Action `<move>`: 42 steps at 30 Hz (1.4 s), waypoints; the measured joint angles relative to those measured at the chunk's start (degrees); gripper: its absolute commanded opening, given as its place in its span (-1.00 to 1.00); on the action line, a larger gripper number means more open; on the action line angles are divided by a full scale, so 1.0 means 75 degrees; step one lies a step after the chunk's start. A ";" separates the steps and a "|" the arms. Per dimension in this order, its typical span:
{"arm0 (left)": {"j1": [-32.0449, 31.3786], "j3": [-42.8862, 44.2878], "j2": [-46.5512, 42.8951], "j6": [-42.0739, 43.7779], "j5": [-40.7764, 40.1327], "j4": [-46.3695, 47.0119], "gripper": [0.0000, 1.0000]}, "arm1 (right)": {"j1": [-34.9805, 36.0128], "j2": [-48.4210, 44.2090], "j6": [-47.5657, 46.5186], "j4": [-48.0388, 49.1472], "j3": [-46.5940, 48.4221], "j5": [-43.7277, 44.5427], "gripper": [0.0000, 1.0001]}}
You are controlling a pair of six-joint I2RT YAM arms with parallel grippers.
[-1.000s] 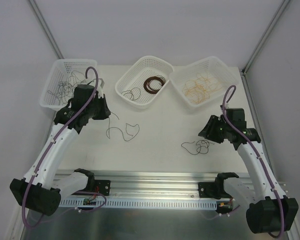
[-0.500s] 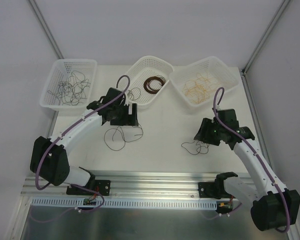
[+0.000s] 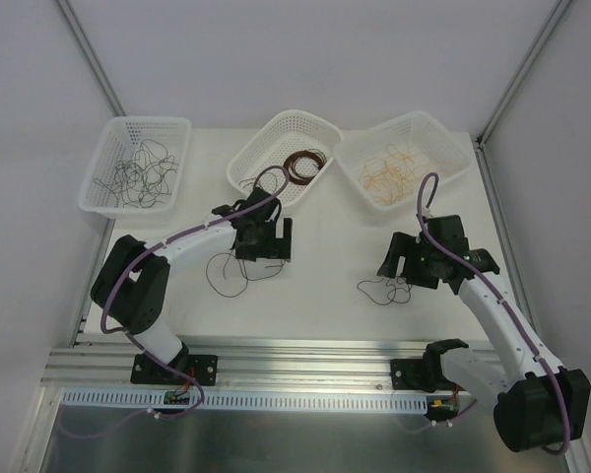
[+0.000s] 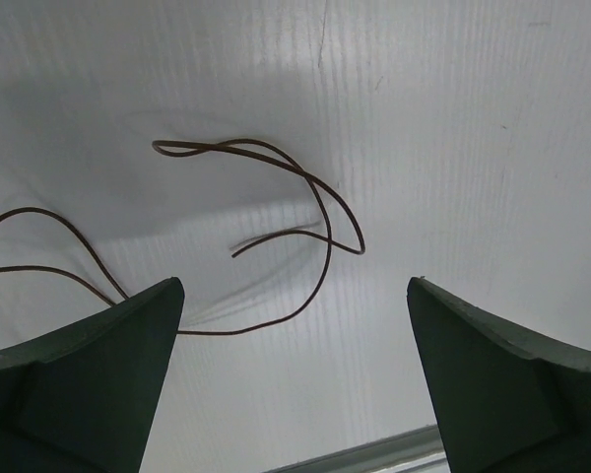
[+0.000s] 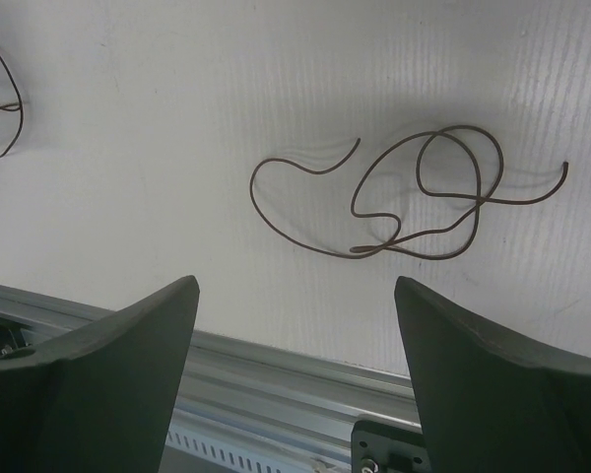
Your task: Untangle the cables
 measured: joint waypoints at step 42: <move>-0.0731 0.0898 -0.0953 -0.0070 -0.1489 -0.0574 -1.00 | 0.0009 -0.0411 -0.0277 -0.0076 -0.0012 0.0286 0.73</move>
